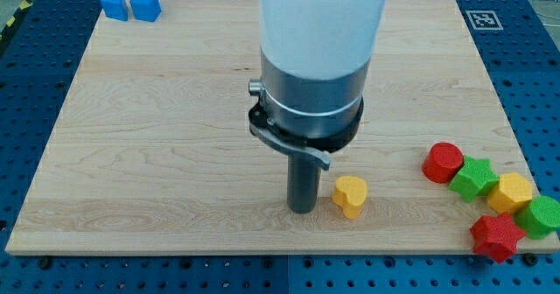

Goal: Move the yellow heart closely to the red circle

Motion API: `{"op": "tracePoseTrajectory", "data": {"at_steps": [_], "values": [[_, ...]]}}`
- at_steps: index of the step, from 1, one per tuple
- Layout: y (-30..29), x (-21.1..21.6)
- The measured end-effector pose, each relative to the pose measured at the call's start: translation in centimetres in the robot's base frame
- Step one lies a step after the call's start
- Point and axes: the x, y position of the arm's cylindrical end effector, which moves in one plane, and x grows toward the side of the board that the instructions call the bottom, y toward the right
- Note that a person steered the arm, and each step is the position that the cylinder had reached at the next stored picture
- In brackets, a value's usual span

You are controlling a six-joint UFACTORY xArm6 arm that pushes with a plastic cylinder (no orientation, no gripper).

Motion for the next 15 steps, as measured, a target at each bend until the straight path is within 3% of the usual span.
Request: {"op": "tracePoseTrajectory", "data": {"at_steps": [1, 3, 5, 10, 13, 15], "values": [[0.7, 1.2], [3.7, -1.7], [6.3, -1.2], [7.9, -1.2], [14.1, 3.5], [11.9, 2.8]]}}
